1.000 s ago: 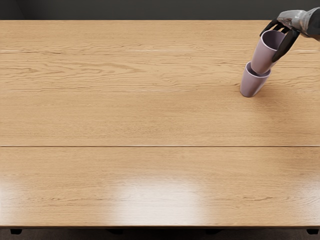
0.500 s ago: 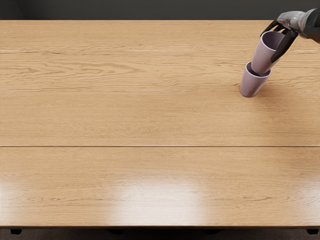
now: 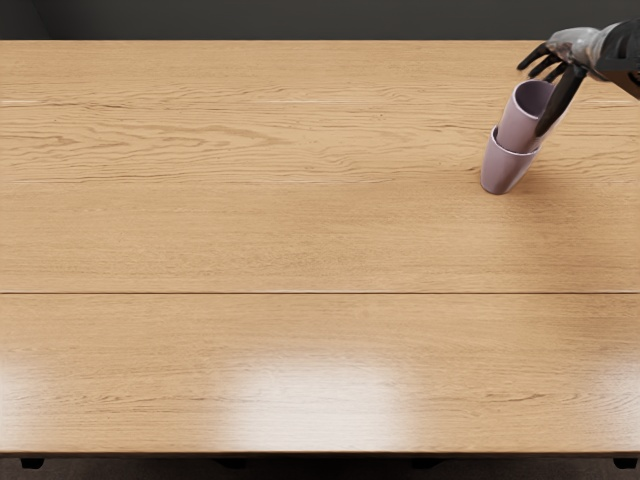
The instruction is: Pick up cup and place in cup with right hand
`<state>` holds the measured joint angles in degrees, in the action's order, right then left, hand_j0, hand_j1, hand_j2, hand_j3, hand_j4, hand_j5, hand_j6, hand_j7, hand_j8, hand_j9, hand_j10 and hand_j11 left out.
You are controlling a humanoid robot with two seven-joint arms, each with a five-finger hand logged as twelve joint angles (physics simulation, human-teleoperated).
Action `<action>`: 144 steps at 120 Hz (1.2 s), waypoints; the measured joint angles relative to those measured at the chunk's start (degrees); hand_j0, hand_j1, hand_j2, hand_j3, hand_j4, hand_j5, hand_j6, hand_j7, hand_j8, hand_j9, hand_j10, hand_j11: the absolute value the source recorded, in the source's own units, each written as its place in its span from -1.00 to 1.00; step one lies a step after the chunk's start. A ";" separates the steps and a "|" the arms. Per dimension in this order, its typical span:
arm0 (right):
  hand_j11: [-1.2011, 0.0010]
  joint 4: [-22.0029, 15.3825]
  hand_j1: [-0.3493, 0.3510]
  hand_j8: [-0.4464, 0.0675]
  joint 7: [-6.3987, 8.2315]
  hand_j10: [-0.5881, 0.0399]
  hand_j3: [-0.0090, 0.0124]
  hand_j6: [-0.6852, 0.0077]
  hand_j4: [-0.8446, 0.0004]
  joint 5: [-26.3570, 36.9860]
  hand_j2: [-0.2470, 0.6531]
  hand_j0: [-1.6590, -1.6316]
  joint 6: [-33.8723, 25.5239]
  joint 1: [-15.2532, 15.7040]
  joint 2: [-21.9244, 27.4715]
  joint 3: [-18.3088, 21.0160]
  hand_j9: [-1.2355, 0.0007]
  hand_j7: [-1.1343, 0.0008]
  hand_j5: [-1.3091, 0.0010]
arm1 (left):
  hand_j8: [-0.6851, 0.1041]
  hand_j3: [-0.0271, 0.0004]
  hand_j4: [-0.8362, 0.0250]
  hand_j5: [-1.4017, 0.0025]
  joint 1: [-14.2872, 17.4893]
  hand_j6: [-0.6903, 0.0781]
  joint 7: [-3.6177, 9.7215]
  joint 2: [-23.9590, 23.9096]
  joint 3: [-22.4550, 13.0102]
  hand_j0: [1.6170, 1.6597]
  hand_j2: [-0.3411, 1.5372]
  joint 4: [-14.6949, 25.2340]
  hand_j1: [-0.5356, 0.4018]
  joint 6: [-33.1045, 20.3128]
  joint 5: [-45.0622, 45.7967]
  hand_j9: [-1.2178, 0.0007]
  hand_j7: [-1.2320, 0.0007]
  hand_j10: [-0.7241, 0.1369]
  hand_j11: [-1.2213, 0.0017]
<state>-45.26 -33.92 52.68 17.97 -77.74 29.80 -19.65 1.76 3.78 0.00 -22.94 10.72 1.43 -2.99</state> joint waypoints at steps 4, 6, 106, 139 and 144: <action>0.56 0.22 -0.36 0.04 0.21 0.23 -0.16 0.44 0.52 -0.09 -0.54 -0.89 0.04 0.01 -0.19 -0.01 0.57 0.54 0.60 | 0.74 0.97 0.94 1.00 0.00 0.80 0.00 0.00 0.00 0.92 -0.64 0.00 0.89 0.00 0.00 1.00 1.00 0.68 1.00; 0.59 0.30 -0.40 0.08 0.30 0.27 -0.16 0.47 0.55 -0.15 -0.54 -0.89 0.05 0.02 -0.27 -0.01 0.60 0.57 0.62 | 0.74 0.97 0.94 1.00 0.00 0.80 0.00 0.00 0.00 0.92 -0.64 0.00 0.89 0.01 0.00 1.00 1.00 0.68 1.00; 0.92 -20.59 -0.87 0.58 -1.01 0.74 -0.16 0.85 0.90 8.44 -0.46 -0.93 -10.54 1.45 -4.41 6.81 0.92 0.91 0.92 | 0.74 0.97 0.94 1.00 0.00 0.80 0.00 0.00 0.00 0.92 -0.64 0.00 0.89 0.00 0.00 1.00 1.00 0.68 1.00; 0.92 -25.93 -0.88 0.59 -1.08 0.75 -0.16 0.86 0.91 8.09 -0.46 -0.93 -10.75 1.88 -7.80 7.41 0.92 0.92 0.93 | 0.74 0.97 0.94 1.00 0.00 0.80 0.00 0.00 0.00 0.92 -0.64 0.00 0.89 -0.01 0.00 1.00 1.00 0.68 1.00; 0.92 -27.38 -0.88 0.59 -1.08 0.75 -0.16 0.86 0.91 7.01 -0.46 -0.93 -10.49 2.40 -7.56 7.21 0.92 0.92 0.93 | 0.74 0.97 0.94 1.00 0.00 0.80 0.00 0.00 0.00 0.92 -0.64 0.00 0.89 -0.01 0.00 1.00 1.00 0.68 1.00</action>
<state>-72.65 -35.00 59.69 7.49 -75.34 22.23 -12.44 1.76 3.78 0.00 -22.94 10.72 1.42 -2.99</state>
